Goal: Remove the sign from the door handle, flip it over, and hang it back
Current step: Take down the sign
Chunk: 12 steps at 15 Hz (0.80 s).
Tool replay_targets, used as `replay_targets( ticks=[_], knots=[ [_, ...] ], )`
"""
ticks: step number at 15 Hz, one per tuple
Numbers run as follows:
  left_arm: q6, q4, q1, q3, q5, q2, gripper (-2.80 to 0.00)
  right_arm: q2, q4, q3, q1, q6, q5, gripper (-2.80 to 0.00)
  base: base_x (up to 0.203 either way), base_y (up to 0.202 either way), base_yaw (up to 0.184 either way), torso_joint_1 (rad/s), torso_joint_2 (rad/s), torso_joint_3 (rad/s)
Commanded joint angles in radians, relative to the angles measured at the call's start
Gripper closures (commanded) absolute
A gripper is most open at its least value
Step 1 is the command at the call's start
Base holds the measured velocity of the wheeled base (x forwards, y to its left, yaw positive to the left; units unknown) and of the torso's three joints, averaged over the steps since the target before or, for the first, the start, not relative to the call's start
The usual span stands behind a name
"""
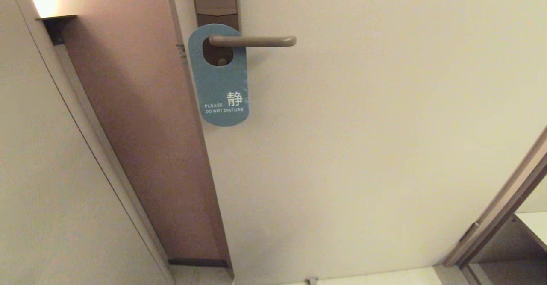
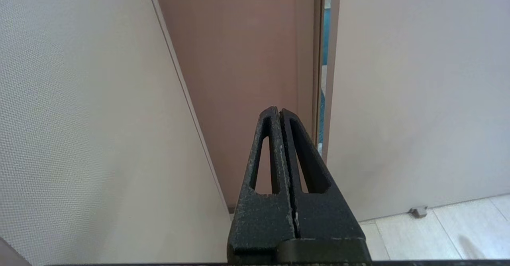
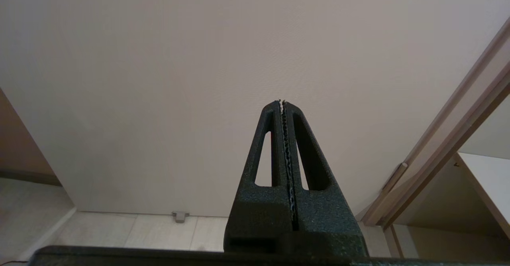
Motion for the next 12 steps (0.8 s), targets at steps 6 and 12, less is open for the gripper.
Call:
replay_targets(
  ticks=[6, 12],
  knots=[
    [-0.007, 0.0, 0.0, 0.0, 0.001, 0.001, 0.0, 0.002, 0.0, 0.0, 0.0, 0.0, 0.001, 0.0, 0.0, 0.0, 0.0, 0.0, 0.0, 0.0],
    [-0.004, 0.002, 0.0, -0.027, -0.014, 0.003, 0.0, 0.002, 0.0, 0.0, 0.0, 0.0, 0.001, 0.0, 0.0, 0.0, 0.0, 0.0, 0.0, 0.0]
  ],
)
